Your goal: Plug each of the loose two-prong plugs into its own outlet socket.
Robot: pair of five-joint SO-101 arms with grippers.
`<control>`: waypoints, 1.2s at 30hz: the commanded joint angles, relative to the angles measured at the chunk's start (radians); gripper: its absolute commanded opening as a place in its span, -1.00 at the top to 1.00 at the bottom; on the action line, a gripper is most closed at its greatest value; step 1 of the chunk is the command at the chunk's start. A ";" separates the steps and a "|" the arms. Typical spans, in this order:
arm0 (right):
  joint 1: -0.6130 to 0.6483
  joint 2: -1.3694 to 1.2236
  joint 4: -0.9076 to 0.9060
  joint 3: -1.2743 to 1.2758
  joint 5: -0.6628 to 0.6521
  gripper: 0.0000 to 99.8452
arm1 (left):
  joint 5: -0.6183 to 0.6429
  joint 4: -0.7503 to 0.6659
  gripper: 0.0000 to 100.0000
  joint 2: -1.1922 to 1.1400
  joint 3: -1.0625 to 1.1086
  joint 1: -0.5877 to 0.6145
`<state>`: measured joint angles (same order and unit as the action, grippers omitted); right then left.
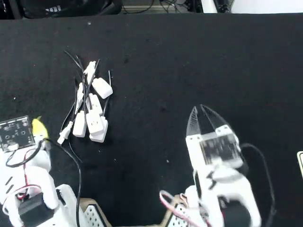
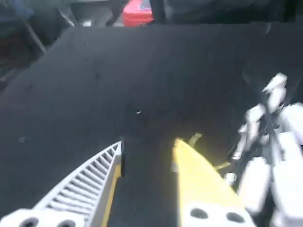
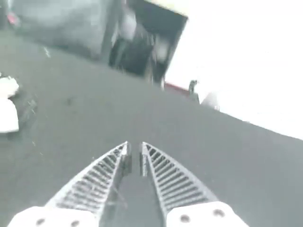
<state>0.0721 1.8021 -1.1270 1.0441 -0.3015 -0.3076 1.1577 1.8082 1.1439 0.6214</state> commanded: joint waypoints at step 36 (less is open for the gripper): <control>0.247 -0.756 0.574 0.289 0.164 0.76 | 0.508 -0.327 0.46 -1.297 -0.263 -0.598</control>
<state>0.3038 1.0503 -0.5762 1.3418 -0.1435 0.1358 0.8968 0.5501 0.9275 0.0399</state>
